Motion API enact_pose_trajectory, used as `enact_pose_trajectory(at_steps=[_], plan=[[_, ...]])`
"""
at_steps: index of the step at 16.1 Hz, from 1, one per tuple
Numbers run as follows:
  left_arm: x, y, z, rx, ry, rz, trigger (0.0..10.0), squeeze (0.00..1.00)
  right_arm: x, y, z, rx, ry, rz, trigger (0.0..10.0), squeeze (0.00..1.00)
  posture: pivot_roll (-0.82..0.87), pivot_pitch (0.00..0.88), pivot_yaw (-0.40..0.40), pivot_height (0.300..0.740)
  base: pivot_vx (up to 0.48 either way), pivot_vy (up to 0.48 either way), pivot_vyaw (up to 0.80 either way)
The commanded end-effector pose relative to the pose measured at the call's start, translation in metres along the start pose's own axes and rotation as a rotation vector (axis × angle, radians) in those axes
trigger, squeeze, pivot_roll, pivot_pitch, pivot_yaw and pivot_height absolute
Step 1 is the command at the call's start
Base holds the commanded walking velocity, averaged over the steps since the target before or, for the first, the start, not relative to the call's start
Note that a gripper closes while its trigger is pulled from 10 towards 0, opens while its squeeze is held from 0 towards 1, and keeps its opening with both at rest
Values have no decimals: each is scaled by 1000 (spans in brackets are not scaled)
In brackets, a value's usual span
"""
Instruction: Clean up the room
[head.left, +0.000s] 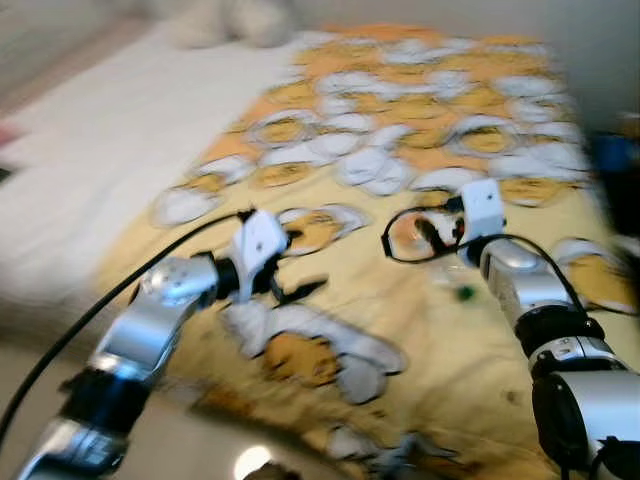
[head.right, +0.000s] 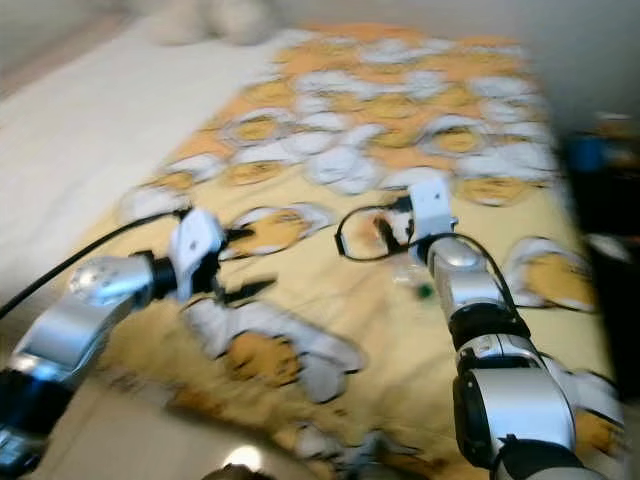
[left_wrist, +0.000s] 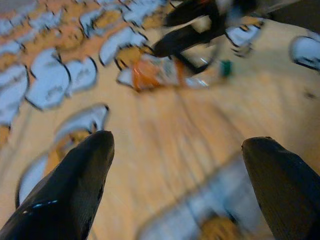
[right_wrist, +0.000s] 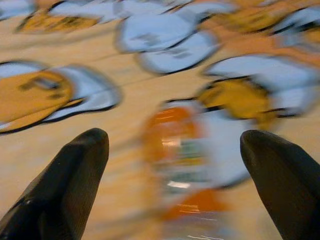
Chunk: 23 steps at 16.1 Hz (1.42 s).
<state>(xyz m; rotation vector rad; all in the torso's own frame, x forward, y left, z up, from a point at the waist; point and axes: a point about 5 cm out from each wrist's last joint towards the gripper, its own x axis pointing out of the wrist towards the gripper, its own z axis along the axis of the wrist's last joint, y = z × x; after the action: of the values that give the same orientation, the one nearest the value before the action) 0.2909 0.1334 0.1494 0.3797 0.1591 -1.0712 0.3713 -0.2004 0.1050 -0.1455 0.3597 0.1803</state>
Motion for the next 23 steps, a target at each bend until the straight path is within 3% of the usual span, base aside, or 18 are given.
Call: enact_pose_trajectory(at_steps=[1, 6, 9, 11, 17, 21, 23], plan=[[-4, -10, 12, -12, -20, -87, 10000, 0, 3, 0, 13, -19, -20, -17, 10000, 0, -9, 85, 122, 740, 0, 0, 0], [-23, -42, 9, -106, 27, -161, 10000, 0, 6, -6, 36, -71, -88, -89, 10000, 0, 65, 138, 99, 740, 0, 0, 0], [-24, -56, 12, -119, 32, -198, 10000, 0, 5, -10, 44, -78, -109, -114, 10000, 0, 80, 149, 91, 740, 0, 0, 0], [-18, -69, 18, -90, 17, -233, 10000, 0, 1, -24, 35, -77, -66, -169, 10000, 0, 82, 160, 87, 740, 0, 0, 0], [-15, -70, 24, -106, 7, -226, 10000, 0, -6, -43, 16, -96, 27, -254, 10000, 0, 74, 171, 88, 740, 0, 0, 0], [-14, -82, 22, -130, 29, -286, 10000, 0, -18, -59, -18, -67, 184, -294, 10000, 0, 89, 173, 92, 740, 0, 0, 0], [-13, -83, 22, -132, 27, -286, 10000, 0, -21, -61, -26, -48, 213, -299, 10000, 0, 94, 172, 92, 740, 0, 0, 0]])
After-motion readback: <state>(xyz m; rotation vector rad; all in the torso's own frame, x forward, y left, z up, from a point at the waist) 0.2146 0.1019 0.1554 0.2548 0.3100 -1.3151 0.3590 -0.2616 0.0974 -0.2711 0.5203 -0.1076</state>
